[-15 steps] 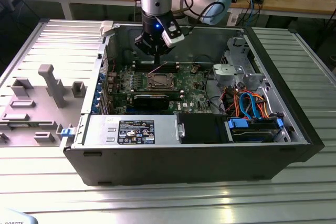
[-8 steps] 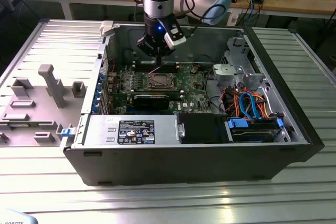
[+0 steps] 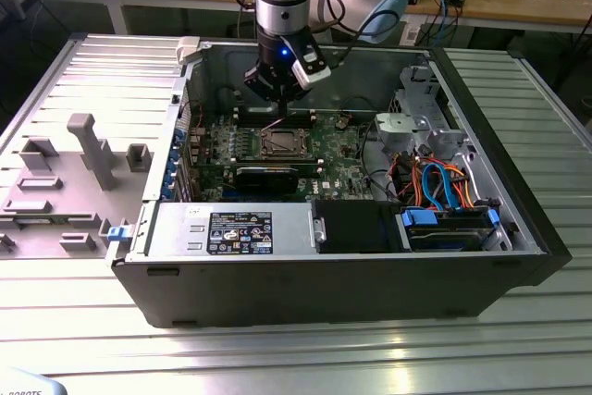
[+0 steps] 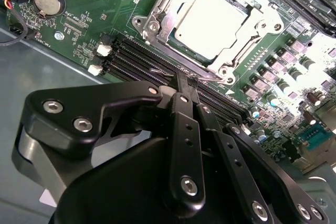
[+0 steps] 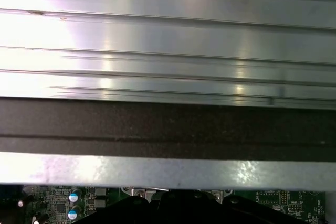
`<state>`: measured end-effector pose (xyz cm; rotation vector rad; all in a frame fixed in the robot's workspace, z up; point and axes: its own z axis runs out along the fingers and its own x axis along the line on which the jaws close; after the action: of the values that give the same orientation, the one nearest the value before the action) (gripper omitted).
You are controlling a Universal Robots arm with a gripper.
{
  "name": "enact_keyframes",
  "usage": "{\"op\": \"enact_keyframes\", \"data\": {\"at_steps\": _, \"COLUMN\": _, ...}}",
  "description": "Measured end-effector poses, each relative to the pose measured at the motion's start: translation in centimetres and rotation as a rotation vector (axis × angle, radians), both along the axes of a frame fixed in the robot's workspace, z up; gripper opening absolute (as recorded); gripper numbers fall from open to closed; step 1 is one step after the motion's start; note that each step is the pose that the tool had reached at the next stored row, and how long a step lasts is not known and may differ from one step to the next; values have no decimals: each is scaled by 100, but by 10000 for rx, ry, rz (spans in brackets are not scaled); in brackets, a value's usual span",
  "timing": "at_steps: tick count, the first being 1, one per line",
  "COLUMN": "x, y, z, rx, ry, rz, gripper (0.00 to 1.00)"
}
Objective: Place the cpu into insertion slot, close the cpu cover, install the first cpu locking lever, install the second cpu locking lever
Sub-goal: 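Install the first cpu locking lever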
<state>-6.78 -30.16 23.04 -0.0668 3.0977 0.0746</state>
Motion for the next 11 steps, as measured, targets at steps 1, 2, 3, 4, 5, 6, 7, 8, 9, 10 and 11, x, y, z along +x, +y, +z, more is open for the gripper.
{"op": "enact_keyframes", "data": {"at_steps": 1, "x": 0, "y": 0, "z": 0, "rx": 0, "ry": 0, "rz": 0, "gripper": 11}}
{"op": "enact_keyframes", "data": {"at_steps": 2, "x": 0, "y": 0, "z": 0, "rx": -1, "ry": 1, "rz": 0, "gripper": 11}}
{"op": "enact_keyframes", "data": {"at_steps": 3, "x": 2, "y": 0, "z": -3, "rx": 2, "ry": -1, "rz": 0, "gripper": 11}}
{"op": "enact_keyframes", "data": {"at_steps": 4, "x": 4, "y": 0, "z": -5, "rx": 2, "ry": -1, "rz": 1, "gripper": 11}}
{"op": "enact_keyframes", "data": {"at_steps": 5, "x": 7, "y": 0, "z": -7, "rx": 2, "ry": -1, "rz": 2, "gripper": 11}}
{"op": "enact_keyframes", "data": {"at_steps": 6, "x": 10, "y": 0, "z": -9, "rx": 0, "ry": 0, "rz": 1, "gripper": 11}}
{"op": "enact_keyframes", "data": {"at_steps": 7, "x": 15, "y": 0, "z": -13, "rx": 1, "ry": 0, "rz": 0, "gripper": 11}}
{"op": "enact_keyframes", "data": {"at_steps": 8, "x": 22, "y": 0, "z": -17, "rx": 1, "ry": 0, "rz": 0, "gripper": 11}}
{"op": "enact_keyframes", "data": {"at_steps": 9, "x": 31, "y": 0, "z": -22, "rx": 1, "ry": 0, "rz": 0, "gripper": 11}}
{"op": "enact_keyframes", "data": {"at_steps": 10, "x": 38, "y": 0, "z": -27, "rx": 0, "ry": 0, "rz": -1, "gripper": 11}}
{"op": "enact_keyframes", "data": {"at_steps": 11, "x": 45, "y": 0, "z": -31, "rx": 0, "ry": 0, "rz": 0, "gripper": 11}}
